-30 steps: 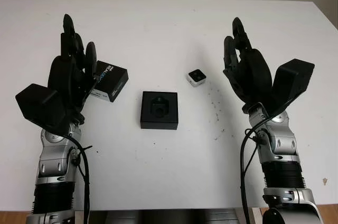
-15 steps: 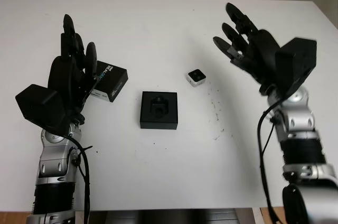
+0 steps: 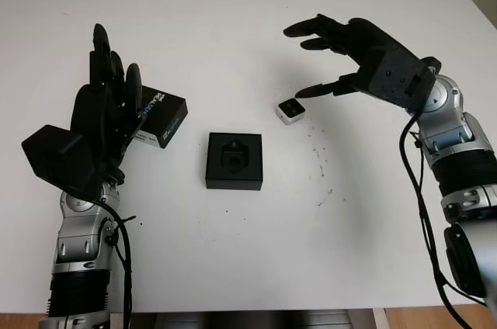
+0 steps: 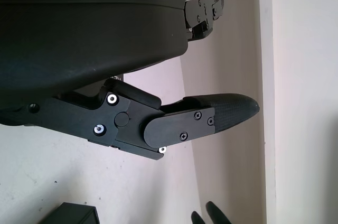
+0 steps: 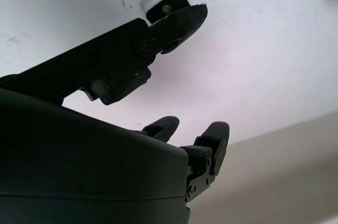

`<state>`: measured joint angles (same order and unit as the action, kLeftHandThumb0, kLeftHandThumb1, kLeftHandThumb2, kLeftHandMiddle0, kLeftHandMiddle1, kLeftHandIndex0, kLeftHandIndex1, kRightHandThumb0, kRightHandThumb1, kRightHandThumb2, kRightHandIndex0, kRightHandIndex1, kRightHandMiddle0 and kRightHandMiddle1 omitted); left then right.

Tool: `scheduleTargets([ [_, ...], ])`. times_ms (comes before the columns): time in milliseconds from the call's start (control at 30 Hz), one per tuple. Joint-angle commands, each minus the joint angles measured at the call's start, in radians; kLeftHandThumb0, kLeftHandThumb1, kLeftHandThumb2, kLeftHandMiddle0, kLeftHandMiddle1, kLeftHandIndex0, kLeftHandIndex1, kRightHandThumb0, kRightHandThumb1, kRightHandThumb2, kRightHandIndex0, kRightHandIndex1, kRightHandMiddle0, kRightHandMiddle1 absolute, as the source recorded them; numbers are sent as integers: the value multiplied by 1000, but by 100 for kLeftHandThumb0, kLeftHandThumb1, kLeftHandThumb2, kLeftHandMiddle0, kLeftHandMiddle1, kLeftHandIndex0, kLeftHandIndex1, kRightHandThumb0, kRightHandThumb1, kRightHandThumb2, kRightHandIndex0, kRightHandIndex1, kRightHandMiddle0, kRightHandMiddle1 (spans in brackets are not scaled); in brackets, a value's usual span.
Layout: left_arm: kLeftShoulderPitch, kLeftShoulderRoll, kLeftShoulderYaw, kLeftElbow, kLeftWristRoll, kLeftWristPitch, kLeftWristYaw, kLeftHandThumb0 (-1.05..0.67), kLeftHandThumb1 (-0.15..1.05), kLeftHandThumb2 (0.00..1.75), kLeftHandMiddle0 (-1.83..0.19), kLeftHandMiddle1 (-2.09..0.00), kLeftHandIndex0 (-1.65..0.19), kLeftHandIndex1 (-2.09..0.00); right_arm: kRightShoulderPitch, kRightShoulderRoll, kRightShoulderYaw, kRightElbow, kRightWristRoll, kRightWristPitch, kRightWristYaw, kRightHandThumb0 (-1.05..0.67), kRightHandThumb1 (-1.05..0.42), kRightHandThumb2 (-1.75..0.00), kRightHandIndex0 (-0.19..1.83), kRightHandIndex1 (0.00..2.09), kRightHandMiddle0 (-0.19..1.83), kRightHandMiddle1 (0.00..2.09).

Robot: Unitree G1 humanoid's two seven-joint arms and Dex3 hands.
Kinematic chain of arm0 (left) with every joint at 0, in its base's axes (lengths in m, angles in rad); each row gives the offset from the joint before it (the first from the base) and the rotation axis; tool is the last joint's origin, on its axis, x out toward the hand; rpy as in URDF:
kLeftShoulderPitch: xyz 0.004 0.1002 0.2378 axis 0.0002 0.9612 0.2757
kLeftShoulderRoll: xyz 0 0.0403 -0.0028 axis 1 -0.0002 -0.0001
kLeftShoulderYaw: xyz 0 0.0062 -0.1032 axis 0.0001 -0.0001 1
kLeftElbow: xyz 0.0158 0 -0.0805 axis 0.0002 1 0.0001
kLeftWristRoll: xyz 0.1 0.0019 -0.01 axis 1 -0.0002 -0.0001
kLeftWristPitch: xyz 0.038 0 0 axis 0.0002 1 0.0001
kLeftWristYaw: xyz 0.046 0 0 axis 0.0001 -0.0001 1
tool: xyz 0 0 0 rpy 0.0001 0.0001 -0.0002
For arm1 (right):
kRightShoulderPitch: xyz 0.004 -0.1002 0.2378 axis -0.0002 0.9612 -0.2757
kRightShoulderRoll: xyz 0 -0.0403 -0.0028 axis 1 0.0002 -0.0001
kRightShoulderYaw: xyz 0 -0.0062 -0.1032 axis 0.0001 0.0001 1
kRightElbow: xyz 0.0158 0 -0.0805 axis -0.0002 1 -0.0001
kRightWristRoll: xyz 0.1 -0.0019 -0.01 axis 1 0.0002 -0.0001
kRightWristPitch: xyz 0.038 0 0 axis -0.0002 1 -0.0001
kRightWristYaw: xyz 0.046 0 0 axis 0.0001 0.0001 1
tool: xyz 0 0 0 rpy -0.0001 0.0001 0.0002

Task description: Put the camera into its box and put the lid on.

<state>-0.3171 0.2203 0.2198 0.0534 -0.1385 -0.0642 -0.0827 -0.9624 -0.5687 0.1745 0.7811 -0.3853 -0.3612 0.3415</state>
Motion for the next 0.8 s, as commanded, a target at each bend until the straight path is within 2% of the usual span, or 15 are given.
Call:
scheduleTargets([
  [0,6,0,2,-19,-4,-2,-2,-64,105,59,19,0,19,0,-44,-29,27,33,-35,-39,-8,-47,-77,-6,36,34,20,60],
  [267,8,4,-2,-22,3,5,-2,-65,105,58,19,0,19,0,-85,-62,114,65,-177,-104,-61,-47,-78,-5,39,34,30,51],
  [500,4,-1,-2,-21,-3,7,-3,-65,105,59,19,0,19,0,-100,-68,135,87,-206,-117,-66,-42,-78,-5,42,35,35,51],
  [767,-1,-2,-3,-13,0,2,-4,-64,105,59,19,0,19,0,-82,-71,156,77,-264,-116,-144,-44,-79,-6,42,34,39,50],
])
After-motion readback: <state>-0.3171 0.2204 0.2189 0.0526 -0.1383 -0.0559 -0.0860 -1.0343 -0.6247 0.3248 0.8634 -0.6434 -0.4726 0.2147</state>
